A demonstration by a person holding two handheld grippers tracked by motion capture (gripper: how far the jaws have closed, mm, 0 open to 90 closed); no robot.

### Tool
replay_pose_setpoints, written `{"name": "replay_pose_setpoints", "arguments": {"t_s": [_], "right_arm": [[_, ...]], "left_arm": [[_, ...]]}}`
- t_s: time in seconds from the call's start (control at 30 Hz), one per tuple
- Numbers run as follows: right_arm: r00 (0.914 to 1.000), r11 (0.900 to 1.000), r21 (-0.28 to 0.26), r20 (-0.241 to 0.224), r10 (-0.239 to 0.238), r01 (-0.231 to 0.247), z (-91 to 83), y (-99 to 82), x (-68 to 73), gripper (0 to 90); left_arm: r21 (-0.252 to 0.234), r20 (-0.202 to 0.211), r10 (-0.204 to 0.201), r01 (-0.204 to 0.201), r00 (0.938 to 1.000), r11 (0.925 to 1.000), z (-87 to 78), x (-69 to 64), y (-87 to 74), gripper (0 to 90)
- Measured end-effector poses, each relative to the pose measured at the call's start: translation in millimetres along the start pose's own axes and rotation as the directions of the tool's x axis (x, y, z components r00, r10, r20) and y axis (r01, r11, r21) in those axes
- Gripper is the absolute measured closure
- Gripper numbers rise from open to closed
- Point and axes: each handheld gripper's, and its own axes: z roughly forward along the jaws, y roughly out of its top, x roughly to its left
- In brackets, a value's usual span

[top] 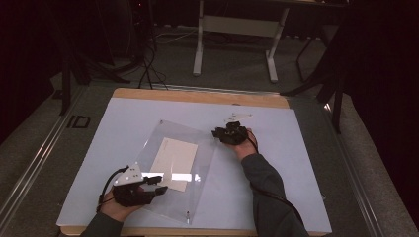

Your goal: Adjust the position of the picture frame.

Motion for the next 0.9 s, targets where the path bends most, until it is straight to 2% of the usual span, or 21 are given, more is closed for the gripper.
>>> {"name": "replay_pose_setpoints", "arguments": {"t_s": [0.1,0.27,0.43,0.5,0.63,0.67,0.73,0.8,0.9], "right_arm": [[0.9999,0.9999,-0.005,0.012,0.010,-0.010,5.0,1.1,0.1,83.3],[0.9991,0.9998,-0.011,0.039,-0.015,0.015,6.0,0.2,3.9,85.3],[0.9991,0.9998,-0.013,0.041,-0.015,0.015,6.2,0.1,3.9,85.3],[0.9991,0.9998,-0.013,0.040,-0.014,0.015,6.2,-0.1,3.7,85.3],[0.9992,0.9998,-0.015,0.039,-0.010,0.011,6.2,-0.3,3.6,85.3],[0.9992,0.9998,-0.016,0.039,-0.009,0.010,6.2,-0.4,3.6,85.2],[0.9992,0.9998,-0.019,0.040,-0.008,0.009,6.2,-0.7,3.5,85.2],[0.9993,0.9998,-0.020,0.039,-0.003,0.004,6.2,-0.9,3.5,85.2],[0.9993,0.9996,-0.027,0.037,0.005,-0.004,6.3,-1.5,3.4,85.1]], "left_arm": [[0.020,0.035,0.043,-0.044,0.9985,0.9989,5.4,-9.5,-0.4,55.2],[0.021,0.121,0.060,-0.063,0.9909,0.9978,12.5,-13.2,-3.6,55.3],[0.029,0.195,0.110,-0.118,0.9745,0.9926,21.2,-24.0,-3.6,55.3],[0.036,0.225,0.133,-0.145,0.9652,0.9888,25.3,-28.5,-2.9,55.3],[0.048,0.292,0.158,-0.179,0.9432,0.9827,33.8,-35.6,-5.0,55.4],[0.051,0.303,0.161,-0.185,0.9393,0.9814,35.3,-37.1,-5.6,55.5],[0.051,0.312,0.171,-0.196,0.9344,0.9792,38.0,-39.4,-5.2,56.0],[0.045,0.312,0.170,-0.193,0.9347,0.9801,40.2,-40.7,-4.1,55.9],[0.032,0.319,0.184,-0.205,0.9298,0.9783,45.0,-44.9,-0.5,56.2]]}}
